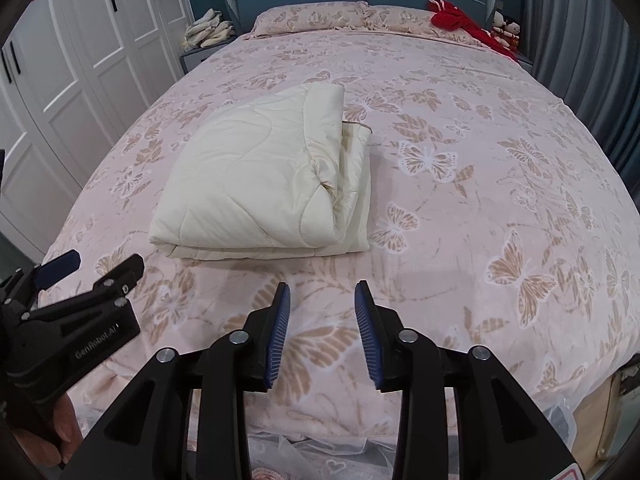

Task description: Fold large clothes

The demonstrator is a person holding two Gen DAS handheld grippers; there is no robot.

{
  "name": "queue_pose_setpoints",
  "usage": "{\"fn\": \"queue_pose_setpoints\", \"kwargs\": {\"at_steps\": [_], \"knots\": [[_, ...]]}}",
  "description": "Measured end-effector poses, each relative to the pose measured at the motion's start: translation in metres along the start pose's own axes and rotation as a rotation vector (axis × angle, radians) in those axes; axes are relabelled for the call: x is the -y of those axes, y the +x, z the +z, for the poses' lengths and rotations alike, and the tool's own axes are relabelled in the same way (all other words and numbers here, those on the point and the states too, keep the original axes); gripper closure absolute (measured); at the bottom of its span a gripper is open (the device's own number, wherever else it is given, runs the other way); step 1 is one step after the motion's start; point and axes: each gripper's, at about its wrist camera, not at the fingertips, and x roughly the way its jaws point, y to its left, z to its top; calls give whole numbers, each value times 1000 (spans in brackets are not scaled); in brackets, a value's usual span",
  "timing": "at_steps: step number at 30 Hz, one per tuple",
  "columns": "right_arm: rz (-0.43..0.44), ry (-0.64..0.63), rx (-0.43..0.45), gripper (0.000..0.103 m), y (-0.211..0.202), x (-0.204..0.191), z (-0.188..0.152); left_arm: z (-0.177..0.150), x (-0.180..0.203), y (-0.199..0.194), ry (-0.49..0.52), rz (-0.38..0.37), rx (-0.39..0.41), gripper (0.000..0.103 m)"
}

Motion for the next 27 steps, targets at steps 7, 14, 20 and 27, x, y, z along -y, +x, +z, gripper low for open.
{"fn": "queue_pose_setpoints", "kwargs": {"at_steps": [7, 14, 20, 27], "knots": [[-5, -14, -9, 65, -3, 0, -16, -15, 8, -7, 6, -7, 12, 23], [-17, -21, 8, 65, -10, -3, -25, -21, 14, -13, 18, -1, 34, 23], [-20, -21, 17, 63, -12, -4, -26, -26, 19, -18, 23, -4, 49, 23], [-21, -19, 21, 60, -16, -6, -28, -28, 23, -23, 28, -7, 60, 23]]}}
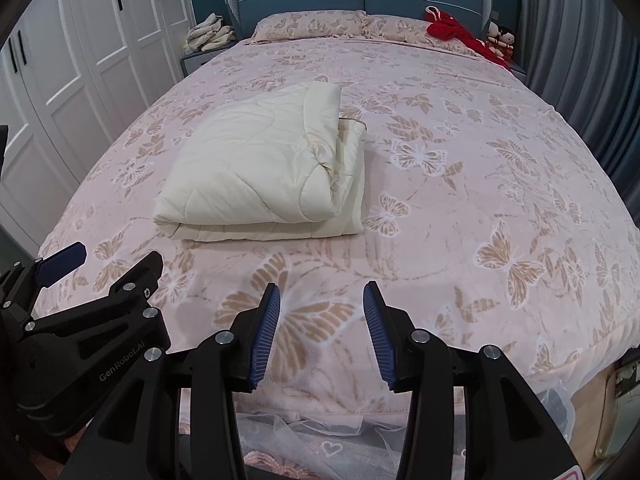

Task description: Fold large clothes

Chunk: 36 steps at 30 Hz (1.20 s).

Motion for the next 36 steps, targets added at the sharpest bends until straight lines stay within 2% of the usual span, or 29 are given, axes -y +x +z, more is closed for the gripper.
{"fn": "queue_pose_setpoints", "kwargs": {"at_steps": [19, 26, 36], "knots": [[-10, -1, 5, 60, -3, -3, -3, -7, 1, -7, -37, -20, 21, 23], [-17, 0, 2, 60, -3, -4, -7, -9, 3, -9, -35, 1, 36, 23], [-20, -4, -8, 60, 0, -5, -9, -12, -1, -3, -54, -23, -11, 23]]}}
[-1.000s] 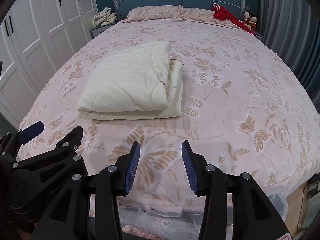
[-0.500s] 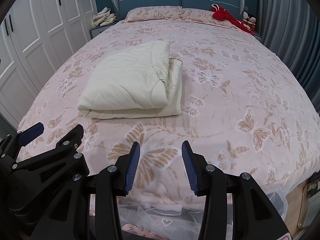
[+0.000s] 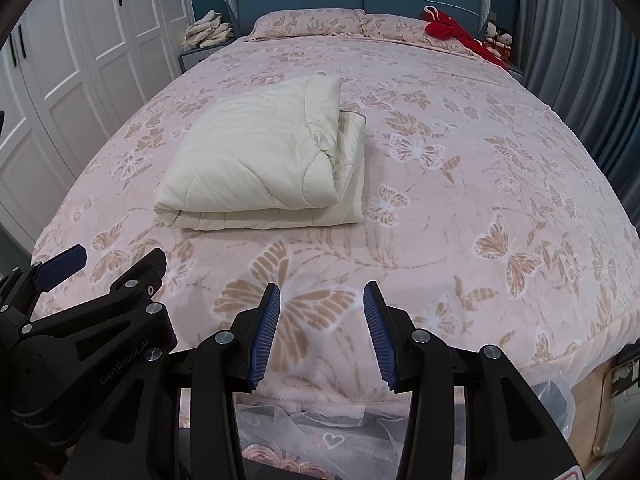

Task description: Fold large clothes

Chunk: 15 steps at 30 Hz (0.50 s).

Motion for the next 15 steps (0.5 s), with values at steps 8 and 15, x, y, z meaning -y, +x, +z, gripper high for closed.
{"fn": "queue_pose_setpoints", "kwargs": {"at_steps": [8, 15], "knots": [[-2, -1, -5, 60, 3, -2, -1, -3, -1, 3, -10, -8, -17, 23], [-10, 1, -14, 60, 7, -1, -3, -4, 0, 5, 0, -9, -26, 23]]}}
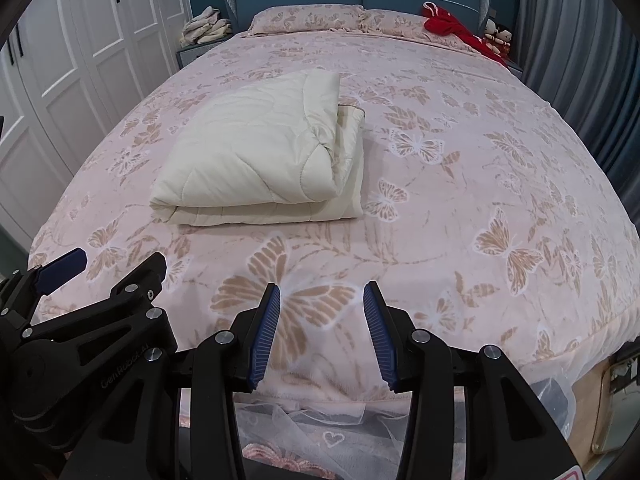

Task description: Fold large clothes

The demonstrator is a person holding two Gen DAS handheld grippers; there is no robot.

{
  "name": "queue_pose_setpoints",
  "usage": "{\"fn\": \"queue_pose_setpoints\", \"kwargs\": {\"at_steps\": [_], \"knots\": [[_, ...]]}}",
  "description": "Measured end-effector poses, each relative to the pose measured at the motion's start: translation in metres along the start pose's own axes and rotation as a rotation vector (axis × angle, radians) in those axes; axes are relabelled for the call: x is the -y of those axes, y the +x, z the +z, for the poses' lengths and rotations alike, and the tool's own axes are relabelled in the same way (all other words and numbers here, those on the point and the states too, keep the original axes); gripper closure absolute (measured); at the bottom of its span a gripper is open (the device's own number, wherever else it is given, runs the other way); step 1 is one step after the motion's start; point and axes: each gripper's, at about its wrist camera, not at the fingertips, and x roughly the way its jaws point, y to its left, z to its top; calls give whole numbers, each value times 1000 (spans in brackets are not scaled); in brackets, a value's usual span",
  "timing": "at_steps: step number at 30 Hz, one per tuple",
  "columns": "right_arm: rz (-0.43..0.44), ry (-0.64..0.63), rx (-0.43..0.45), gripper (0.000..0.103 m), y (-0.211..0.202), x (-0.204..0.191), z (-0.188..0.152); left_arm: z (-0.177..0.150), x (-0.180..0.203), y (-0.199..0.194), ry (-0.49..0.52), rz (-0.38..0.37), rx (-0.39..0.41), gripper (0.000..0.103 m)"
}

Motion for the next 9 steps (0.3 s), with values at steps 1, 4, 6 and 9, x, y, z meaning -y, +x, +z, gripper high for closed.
{"fn": "queue_pose_setpoints", "kwargs": {"at_steps": [1, 4, 6, 9], "knots": [[-1, 0, -1, 60, 0, 0, -1, 0, 0, 1, 1, -4, -8, 23], [-1, 0, -7, 60, 2, -1, -2, 0, -2, 5, 2, -16, -31, 23], [-3, -2, -10, 60, 3, -2, -2, -1, -3, 8, -8, -21, -54, 23], [-5, -3, -13, 60, 3, -3, -3, -2, -3, 11, -5, -18, -68, 23]]}}
